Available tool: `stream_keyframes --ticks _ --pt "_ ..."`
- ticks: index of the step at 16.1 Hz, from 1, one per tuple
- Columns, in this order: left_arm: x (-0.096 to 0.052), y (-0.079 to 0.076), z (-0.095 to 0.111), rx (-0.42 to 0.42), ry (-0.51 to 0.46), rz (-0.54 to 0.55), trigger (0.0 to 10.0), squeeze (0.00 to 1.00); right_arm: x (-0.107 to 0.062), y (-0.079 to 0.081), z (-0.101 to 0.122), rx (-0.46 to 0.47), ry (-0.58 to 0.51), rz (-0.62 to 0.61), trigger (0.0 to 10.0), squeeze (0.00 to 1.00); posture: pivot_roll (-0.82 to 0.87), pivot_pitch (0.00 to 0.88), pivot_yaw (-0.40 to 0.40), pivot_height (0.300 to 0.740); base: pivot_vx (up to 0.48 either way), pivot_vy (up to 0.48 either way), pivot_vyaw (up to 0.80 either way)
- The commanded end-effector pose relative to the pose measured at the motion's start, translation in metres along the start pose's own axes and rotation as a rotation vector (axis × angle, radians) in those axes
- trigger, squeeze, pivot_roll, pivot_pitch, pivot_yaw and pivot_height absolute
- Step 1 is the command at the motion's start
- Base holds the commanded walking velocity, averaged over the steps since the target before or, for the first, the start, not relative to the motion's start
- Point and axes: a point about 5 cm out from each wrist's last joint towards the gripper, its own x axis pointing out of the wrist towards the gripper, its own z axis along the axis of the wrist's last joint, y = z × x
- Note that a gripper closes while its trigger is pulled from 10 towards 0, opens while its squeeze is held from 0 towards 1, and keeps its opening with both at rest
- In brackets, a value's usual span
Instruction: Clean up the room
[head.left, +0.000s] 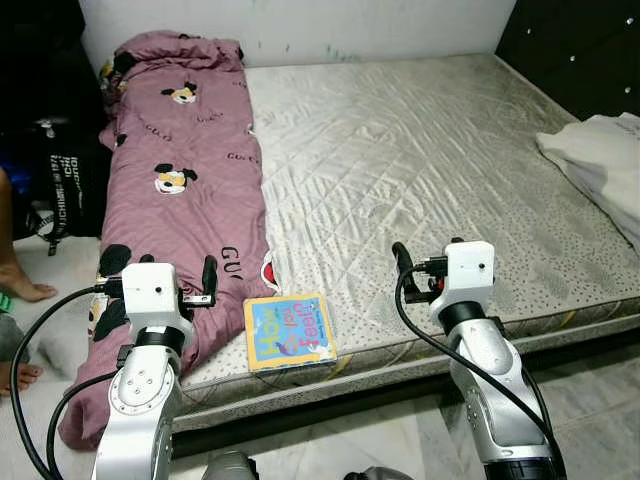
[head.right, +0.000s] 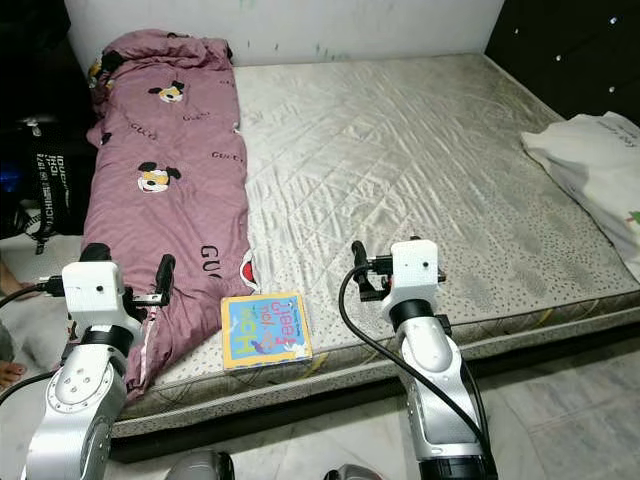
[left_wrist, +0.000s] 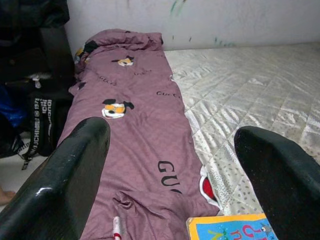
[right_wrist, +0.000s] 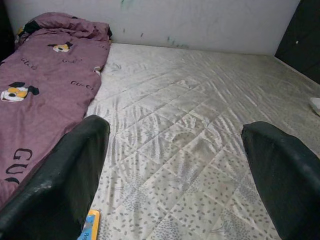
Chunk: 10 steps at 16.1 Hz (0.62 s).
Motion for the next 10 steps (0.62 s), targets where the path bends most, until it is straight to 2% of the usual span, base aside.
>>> stream_keyframes --ticks 1,10 --pt "0.0022 -0.0006 -0.001 0.009 0.004 -0.01 10.0 0.0 0.0019 -0.0035 0.0008 0.003 0.003 -0.014 10.0 0.0 0.03 0.026 -0.036 0.74 0.0 0.0 0.0" --pt "0.0033 -0.0014 -0.001 0.013 0.005 -0.017 10.0 0.0 0.0018 -0.0026 -0.0001 0.009 0.009 -0.013 10.0 0.0 0.03 0.031 -0.031 0.74 0.0 0.0 0.0"
